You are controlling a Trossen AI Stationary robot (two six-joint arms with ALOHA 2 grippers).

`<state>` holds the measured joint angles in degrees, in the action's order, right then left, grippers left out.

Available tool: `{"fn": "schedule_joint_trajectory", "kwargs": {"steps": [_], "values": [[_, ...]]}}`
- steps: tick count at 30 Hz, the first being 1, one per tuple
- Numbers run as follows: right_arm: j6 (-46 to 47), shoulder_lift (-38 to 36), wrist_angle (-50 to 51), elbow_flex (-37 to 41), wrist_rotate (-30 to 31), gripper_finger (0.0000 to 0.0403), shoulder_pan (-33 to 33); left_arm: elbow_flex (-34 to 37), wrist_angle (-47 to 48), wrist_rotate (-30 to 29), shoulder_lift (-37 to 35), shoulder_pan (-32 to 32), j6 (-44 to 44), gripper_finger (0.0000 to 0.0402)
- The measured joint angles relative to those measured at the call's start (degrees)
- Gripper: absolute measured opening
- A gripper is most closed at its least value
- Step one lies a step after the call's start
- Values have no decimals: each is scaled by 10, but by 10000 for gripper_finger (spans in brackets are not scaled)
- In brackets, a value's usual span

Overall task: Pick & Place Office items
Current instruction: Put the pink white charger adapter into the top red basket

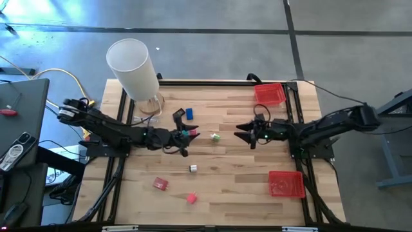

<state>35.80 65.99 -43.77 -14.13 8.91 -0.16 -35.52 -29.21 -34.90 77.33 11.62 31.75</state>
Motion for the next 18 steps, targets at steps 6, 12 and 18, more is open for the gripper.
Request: {"fn": "schedule_joint_trajectory", "kwargs": {"steps": [6,12,18], "values": [[-12,86,-38,-58,-15,248,0,0,-11,2,33,0,-1,128],[-17,159,-42,-111,-22,248,0,0,-20,2,39,0,-12,129],[-31,204,-49,-151,-51,248,0,0,-43,19,39,-8,-14,129]]}}
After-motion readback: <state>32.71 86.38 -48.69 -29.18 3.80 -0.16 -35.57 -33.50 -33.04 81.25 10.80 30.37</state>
